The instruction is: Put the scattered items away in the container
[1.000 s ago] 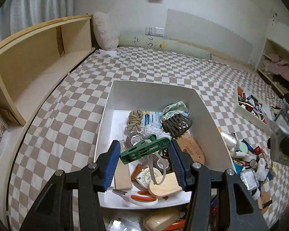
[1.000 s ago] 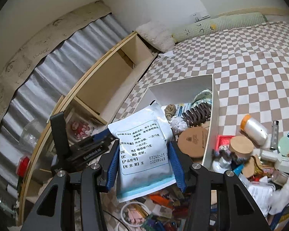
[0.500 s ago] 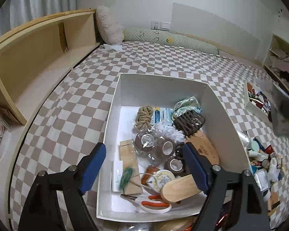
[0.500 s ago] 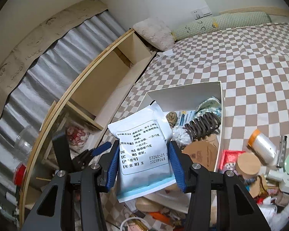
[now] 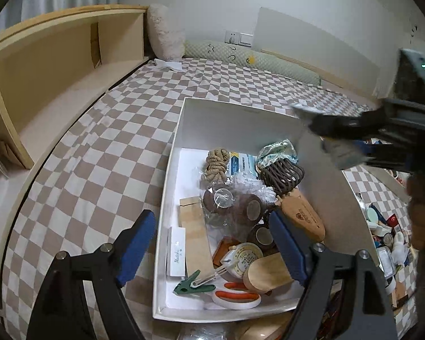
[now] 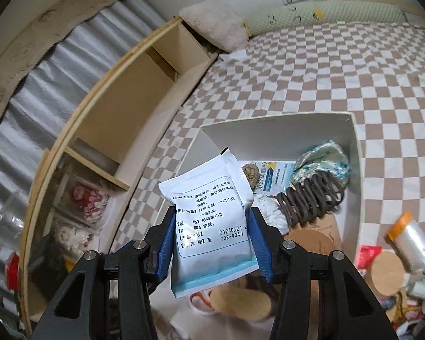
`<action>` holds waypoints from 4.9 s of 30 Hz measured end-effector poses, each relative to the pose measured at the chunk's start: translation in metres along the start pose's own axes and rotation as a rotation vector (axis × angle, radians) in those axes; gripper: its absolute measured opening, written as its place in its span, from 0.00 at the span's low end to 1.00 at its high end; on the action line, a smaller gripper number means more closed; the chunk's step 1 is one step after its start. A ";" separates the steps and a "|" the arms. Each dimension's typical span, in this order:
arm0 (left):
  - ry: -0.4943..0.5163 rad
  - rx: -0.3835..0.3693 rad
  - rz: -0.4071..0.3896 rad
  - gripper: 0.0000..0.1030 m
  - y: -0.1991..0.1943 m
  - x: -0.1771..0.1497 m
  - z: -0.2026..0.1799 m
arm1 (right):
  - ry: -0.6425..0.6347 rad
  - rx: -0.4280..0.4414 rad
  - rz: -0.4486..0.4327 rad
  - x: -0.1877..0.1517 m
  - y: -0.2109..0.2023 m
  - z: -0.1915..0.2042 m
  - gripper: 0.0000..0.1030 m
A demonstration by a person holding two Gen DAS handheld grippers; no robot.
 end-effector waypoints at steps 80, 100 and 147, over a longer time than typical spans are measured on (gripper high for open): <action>0.023 0.004 -0.130 1.00 -0.149 -0.036 -0.083 | -0.346 -0.291 -0.320 -0.096 -0.200 0.044 1.00; 0.040 -0.023 -0.219 1.00 -0.202 -0.074 -0.138 | -0.397 -0.337 -0.391 -0.164 -0.267 0.020 1.00; 0.122 -0.009 -0.165 1.00 -0.218 -0.151 -0.190 | -0.324 -0.414 -0.414 -0.272 -0.318 -0.042 1.00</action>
Point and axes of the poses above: each gripper's, at about its wrist camera, not at the fingertips, and y roughly the way its jaws point, z to its left, x to its top, the point moved 1 cm from there along y, roughly the way its jaws point, and after that the axes turned 1 degree about -y, right-handed, at the moved point
